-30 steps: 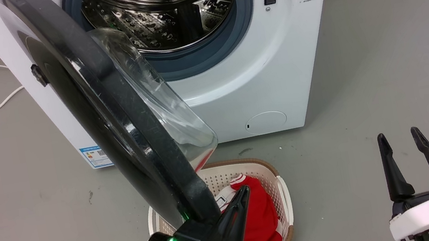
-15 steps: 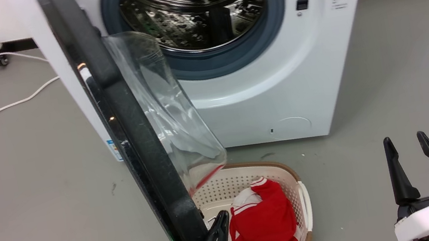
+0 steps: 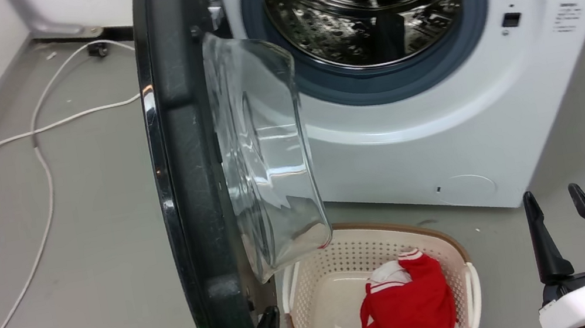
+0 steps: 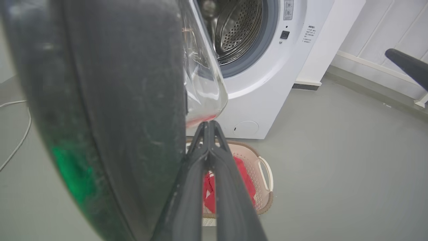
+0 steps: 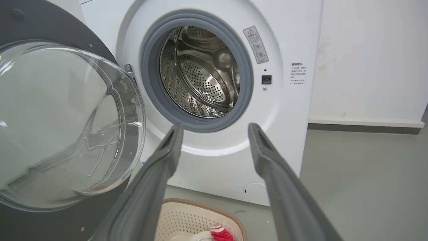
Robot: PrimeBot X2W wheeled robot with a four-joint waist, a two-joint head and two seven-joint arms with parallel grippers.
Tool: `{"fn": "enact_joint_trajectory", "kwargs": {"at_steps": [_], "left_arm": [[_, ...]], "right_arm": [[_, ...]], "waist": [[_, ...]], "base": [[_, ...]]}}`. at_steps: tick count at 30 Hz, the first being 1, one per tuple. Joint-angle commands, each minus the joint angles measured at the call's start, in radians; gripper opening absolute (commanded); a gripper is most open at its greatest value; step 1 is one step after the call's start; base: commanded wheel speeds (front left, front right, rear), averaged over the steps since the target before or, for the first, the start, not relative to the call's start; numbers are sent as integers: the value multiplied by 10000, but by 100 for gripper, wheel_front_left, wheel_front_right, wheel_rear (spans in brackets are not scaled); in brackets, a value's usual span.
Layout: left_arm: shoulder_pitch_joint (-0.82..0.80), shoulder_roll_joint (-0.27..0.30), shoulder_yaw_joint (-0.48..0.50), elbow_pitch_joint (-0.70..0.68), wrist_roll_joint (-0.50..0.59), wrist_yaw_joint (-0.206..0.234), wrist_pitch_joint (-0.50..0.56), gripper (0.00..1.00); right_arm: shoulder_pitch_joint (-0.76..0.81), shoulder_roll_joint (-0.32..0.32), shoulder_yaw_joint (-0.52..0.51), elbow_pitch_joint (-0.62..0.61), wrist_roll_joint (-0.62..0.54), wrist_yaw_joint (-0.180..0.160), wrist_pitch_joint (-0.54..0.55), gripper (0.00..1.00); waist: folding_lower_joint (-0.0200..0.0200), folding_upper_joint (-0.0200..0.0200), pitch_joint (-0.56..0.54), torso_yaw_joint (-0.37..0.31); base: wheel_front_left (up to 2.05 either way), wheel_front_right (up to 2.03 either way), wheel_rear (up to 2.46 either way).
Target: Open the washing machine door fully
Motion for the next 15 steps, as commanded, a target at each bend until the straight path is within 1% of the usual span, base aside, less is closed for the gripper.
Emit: {"fn": "enact_joint_trajectory", "kwargs": {"at_steps": [1,9,15], "left_arm": [[58,70,129,-10,-52,114,-87,0],[317,239,535,-95,-157,477,-190,0],[301,421,1216,19,-361,806,-425,0]], "right_arm": [[121,15,-23,6,50,-7,-17,100],[153,15,-120,-46,54,-7,-17,100],[46,15,-107,-65,-17,-7,-12,100]], "waist": [[0,0,-37,339],[0,0,22,1201],[0,0,157,1668]], "base": [[0,0,0],[0,0,0],[0,0,0]]}}
